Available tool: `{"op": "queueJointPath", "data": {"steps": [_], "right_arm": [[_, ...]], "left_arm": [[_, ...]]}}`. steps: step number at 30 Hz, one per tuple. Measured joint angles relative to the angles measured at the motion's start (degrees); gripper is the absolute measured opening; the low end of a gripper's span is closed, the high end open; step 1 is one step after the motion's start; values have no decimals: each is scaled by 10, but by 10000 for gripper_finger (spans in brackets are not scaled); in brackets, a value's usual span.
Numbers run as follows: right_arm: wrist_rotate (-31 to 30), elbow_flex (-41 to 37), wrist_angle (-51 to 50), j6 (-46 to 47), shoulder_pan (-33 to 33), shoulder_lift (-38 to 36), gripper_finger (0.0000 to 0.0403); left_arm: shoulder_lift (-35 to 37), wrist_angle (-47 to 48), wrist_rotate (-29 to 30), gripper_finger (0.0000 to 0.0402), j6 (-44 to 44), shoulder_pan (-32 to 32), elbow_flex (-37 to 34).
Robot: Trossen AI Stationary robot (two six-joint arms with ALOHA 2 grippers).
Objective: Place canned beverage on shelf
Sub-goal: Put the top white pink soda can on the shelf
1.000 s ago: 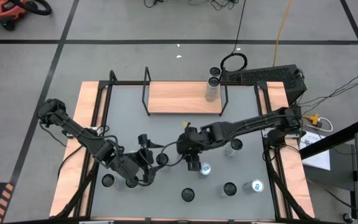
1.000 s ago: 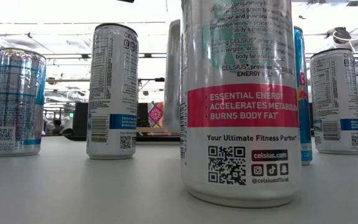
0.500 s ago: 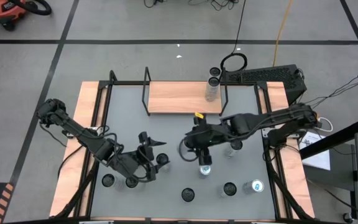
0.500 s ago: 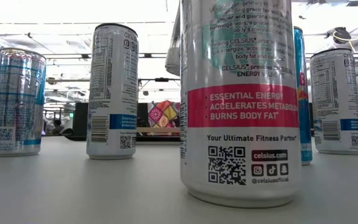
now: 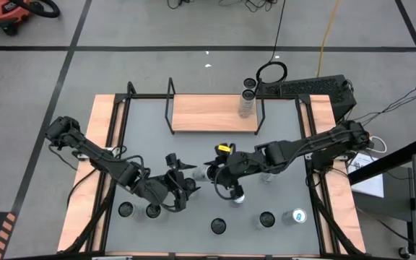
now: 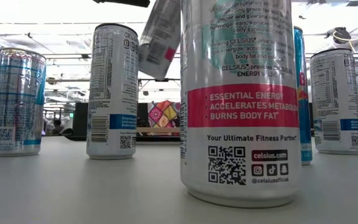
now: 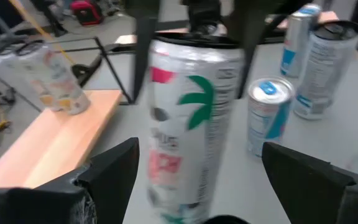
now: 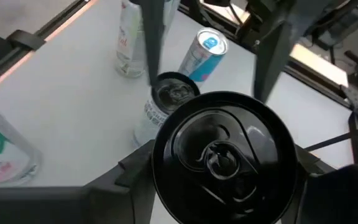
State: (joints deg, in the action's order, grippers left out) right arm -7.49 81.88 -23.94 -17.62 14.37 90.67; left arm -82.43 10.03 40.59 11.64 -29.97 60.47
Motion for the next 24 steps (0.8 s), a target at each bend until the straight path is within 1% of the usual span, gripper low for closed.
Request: {"op": "queueJointPath", "data": {"steps": [5, 8, 11, 13, 16, 20, 22, 24], "right_arm": [[0, -3, -9, -30, 0, -1, 193], [0, -4, -13, -76, 0, -11, 192], [1, -4, -11, -130, 0, -24, 192], [0, -4, -16, -167, 0, -33, 193], [-1, -4, -20, -205, -1, -44, 194], [-2, -4, -12, -226, -2, -56, 195], [1, -4, -7, -237, -2, -57, 195], [2, -4, -6, -241, -3, -57, 195]], "left_arm": [[0, -1, -7, 338, -29, 5, 0], [0, -3, -1, 338, -63, 19, 0], [1, -5, -1, 338, -85, 46, 0], [7, -3, -30, 338, -94, 66, 0], [12, -7, -97, 338, -96, 102, 0], [14, -6, -171, 338, -104, 142, 0], [13, -3, -215, 338, -109, 155, 0], [13, -2, -245, 338, -110, 163, 0]]}}
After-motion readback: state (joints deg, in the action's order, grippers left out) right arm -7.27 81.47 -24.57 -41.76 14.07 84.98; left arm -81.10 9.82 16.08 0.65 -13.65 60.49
